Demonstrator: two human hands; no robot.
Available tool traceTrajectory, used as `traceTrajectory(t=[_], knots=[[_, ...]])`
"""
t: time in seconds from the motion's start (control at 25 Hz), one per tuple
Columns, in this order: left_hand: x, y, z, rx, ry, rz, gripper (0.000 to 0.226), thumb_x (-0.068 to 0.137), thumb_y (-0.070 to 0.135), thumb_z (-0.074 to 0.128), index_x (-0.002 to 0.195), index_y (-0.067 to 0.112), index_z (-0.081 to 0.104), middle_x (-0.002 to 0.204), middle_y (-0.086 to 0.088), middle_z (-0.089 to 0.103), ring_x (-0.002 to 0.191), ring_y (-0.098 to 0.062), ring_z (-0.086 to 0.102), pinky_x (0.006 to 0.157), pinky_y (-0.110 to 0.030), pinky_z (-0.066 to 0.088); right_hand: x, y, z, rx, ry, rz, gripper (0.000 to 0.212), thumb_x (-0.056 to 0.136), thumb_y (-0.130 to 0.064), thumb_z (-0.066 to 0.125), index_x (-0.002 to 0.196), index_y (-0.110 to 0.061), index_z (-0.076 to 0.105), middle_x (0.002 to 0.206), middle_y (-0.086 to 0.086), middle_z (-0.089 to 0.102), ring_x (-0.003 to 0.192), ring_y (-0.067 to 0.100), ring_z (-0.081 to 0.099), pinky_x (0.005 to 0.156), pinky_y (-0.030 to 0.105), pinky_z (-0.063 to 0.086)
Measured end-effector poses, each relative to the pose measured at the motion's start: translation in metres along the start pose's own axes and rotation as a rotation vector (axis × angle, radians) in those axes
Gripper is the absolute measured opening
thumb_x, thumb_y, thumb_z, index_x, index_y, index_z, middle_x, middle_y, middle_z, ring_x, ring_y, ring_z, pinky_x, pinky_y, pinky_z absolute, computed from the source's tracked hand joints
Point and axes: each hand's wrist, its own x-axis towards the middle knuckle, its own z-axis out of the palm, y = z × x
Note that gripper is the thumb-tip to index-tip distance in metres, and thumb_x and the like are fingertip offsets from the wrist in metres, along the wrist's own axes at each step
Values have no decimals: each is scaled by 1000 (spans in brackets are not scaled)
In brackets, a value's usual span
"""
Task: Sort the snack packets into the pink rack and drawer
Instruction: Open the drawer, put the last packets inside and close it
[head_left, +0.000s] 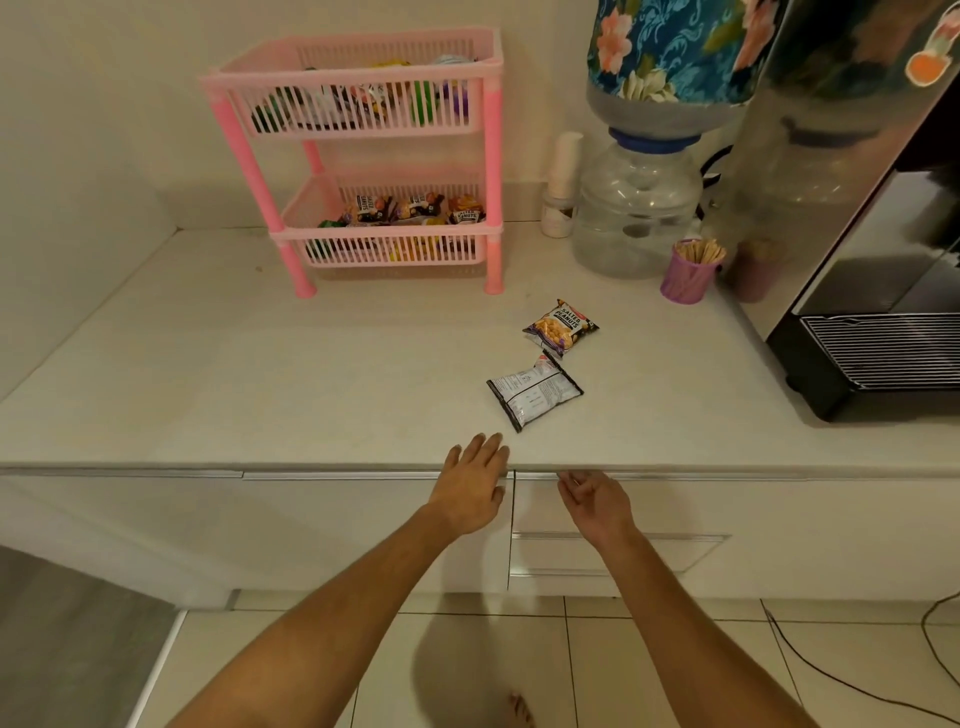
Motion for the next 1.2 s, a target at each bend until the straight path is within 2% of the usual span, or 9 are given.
traceTrajectory(t=[0.08,0.28,0.44,0.6,0.72,0.84,0.92,1.04,1.2], knots=[[-9,7,-3,-18,-24,0,55,95,28,45,145,14,27,159,-6,15,146,-27,11,116,-49,15,-3,1,-6,-10,12,5,56,78,22,20,128,10,42,128,25,50,122,35,51,105,38,40],[-54,35,6,-49,-42,15,65,94,33,46,149,13,17,159,-6,14,146,-26,9,117,-47,12,-27,16,-26,-17,8,-12,46,91,14,19,136,15,30,141,30,40,135,39,38,115,43,28],[-80,57,12,-59,-41,13,67,94,35,46,150,13,15,160,-6,12,146,-25,8,116,-47,12,-65,29,-43,-323,106,-64,27,90,9,37,113,7,52,104,20,59,100,31,60,92,32,47],[-89,79,14,-58,-75,45,67,96,37,43,150,13,13,160,-6,11,147,-25,8,117,-45,11,-100,39,-87,-1193,343,-781,11,87,-5,55,83,-2,65,74,11,63,71,28,61,59,25,45],[-93,93,19,-65,-105,97,64,97,37,42,149,11,17,159,-8,17,146,-26,11,117,-43,13,-104,16,-119,-1637,283,-1139,24,81,-14,62,102,-4,67,101,13,67,91,29,62,76,36,51],[-98,104,23,-103,-102,157,52,96,34,44,140,8,37,149,-11,38,137,-27,32,112,-39,26,-99,-19,-138,-2085,228,-788,46,92,-47,47,129,-20,54,136,2,54,127,22,45,110,44,29],[-97,110,21,-187,-72,163,37,95,33,47,116,4,58,123,-13,59,112,-28,55,94,-35,43,-98,-31,-146,-2206,148,-667,50,95,-56,34,130,-25,52,134,-2,56,126,19,47,113,45,20],[-85,116,8,-325,-118,39,33,91,34,53,90,5,69,89,-10,68,82,-25,63,69,-30,49,-98,-43,-140,-2195,141,-663,55,97,-57,26,114,-20,63,113,1,69,103,19,62,101,38,38],[-61,119,-13,-333,-295,-8,33,84,28,57,64,3,63,60,-8,56,63,-21,55,59,-29,42,-93,-57,-122,-2288,86,-537,53,95,-55,35,84,-12,65,89,7,71,79,22,63,72,28,47]])
